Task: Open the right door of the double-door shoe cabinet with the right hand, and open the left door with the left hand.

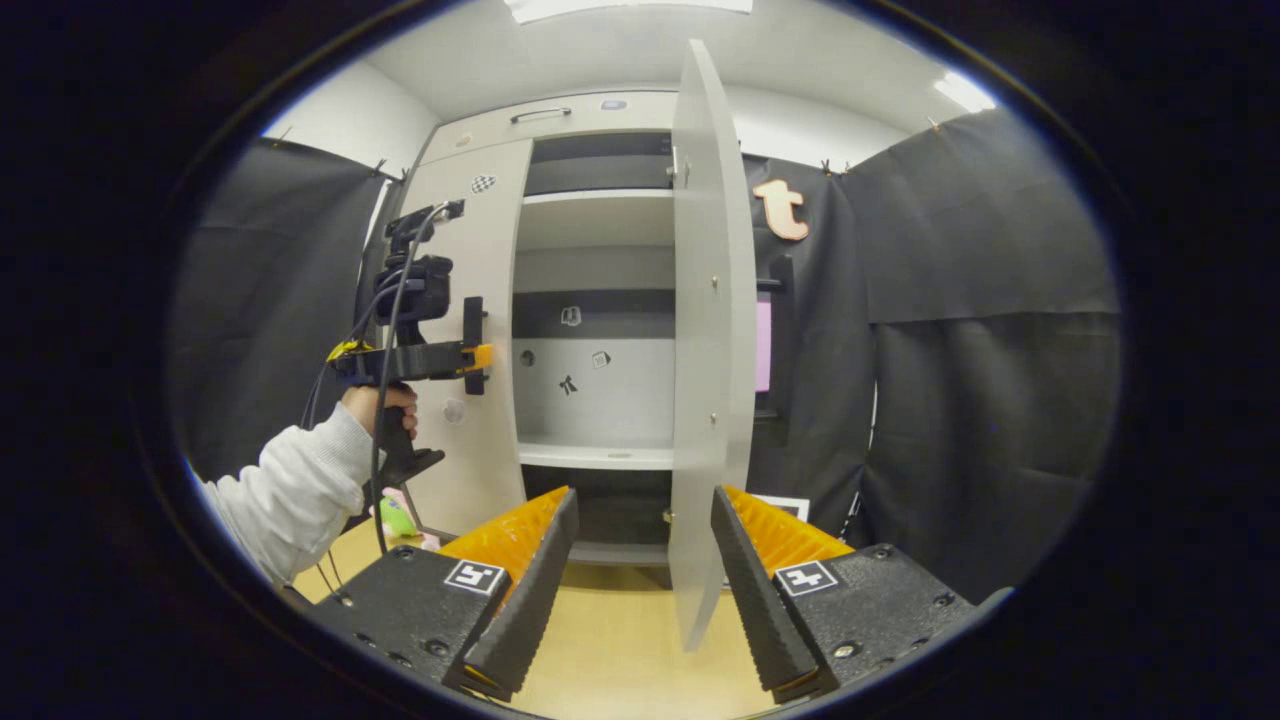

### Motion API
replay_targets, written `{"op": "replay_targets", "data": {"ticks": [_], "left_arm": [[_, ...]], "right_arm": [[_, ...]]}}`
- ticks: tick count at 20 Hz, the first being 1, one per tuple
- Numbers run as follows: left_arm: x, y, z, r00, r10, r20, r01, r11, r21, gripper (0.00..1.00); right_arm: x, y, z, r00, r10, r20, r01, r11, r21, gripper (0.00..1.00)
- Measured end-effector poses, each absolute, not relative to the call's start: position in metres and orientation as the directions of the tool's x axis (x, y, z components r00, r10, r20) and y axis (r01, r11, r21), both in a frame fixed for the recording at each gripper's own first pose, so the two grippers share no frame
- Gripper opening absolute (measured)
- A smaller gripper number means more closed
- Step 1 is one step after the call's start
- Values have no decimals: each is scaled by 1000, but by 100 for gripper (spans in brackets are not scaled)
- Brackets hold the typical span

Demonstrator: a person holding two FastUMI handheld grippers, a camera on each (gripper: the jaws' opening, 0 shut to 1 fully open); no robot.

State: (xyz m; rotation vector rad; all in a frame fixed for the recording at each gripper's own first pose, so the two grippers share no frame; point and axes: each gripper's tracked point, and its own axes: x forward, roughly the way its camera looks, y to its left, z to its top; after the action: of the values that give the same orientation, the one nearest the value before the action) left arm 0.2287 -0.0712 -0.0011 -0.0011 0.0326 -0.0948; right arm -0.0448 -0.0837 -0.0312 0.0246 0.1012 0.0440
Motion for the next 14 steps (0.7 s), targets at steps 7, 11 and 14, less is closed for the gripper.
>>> {"op": "replay_targets", "data": {"ticks": [7,11,14], "left_arm": [[191,-68,4,994,-95,-58,98,994,50,7],[162,-55,6,993,-107,-57,111,991,69,7],[143,-44,5,992,-103,-70,108,992,72,6]], "right_arm": [[-48,-81,-31,995,41,-96,-41,999,3,84],[-48,-75,-32,993,54,-100,-53,998,17,84],[-47,-68,-33,992,68,-103,-66,998,16,84]]}}
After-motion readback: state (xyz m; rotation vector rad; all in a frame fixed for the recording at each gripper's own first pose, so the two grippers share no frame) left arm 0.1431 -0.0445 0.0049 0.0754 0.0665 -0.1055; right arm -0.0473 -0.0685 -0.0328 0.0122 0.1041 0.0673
